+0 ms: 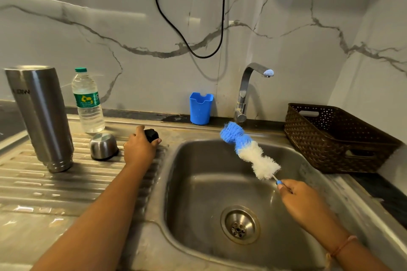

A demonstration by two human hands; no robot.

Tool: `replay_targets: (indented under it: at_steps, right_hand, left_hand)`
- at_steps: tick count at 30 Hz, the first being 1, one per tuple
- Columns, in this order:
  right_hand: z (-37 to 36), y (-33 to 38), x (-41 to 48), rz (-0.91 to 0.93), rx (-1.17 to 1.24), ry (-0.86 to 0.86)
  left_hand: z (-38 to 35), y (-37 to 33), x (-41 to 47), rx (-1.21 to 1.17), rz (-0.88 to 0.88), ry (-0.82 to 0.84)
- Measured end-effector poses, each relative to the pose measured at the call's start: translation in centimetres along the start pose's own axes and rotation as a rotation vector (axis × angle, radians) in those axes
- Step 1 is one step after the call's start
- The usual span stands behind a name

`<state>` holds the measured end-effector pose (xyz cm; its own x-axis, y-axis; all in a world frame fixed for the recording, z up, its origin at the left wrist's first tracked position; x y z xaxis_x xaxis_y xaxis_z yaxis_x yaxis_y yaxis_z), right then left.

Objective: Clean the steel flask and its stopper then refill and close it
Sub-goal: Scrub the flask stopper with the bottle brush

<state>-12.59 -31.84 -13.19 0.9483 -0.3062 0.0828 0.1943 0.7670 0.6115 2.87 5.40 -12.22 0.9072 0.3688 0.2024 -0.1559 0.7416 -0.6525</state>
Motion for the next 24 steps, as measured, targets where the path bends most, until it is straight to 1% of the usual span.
replay_targets:
  at_steps: [5, 11, 14, 18, 21, 24]
  right_hand:
    - [0.1, 0.0, 0.1, 0.009, 0.016, -0.013]
    - [-0.1, 0.3, 0.0, 0.024, 0.005, -0.021]
    - [0.0, 1.3, 0.3, 0.042, -0.014, -0.020]
    - [2.1, 5.5, 1.6, 0.143, -0.108, -0.117]
    - [3.9, 9.7, 3.8, 0.235, -0.226, -0.192]
    - [4.7, 13.3, 7.1, 0.307, -0.348, -0.181]
  left_hand:
    - [0.4, -0.2, -0.3, 0.004, 0.011, 0.009]
    - [2.2, -0.2, -1.8, 0.018, 0.012, -0.092]
    - [3.3, 0.3, -2.5, 0.063, -0.026, -0.136]
    - [5.2, 1.4, -2.6, 0.156, -0.111, -0.217]
    - [5.9, 3.0, -2.1, 0.137, -0.123, -0.248]
    - [5.8, 4.0, -1.3, 0.093, -0.120, -0.248]
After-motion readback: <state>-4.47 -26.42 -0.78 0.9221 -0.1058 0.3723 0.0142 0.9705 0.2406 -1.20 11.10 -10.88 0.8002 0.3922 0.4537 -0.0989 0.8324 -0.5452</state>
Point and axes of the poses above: each hand's wrist, its own x-axis towards the middle knuckle, its own z-axis out of the back of the hand, y = z × x, the point moved 8 cm from there along x, towards the middle knuckle, and after that the axes turned 4 degrees about x, right-handed, at the moved point
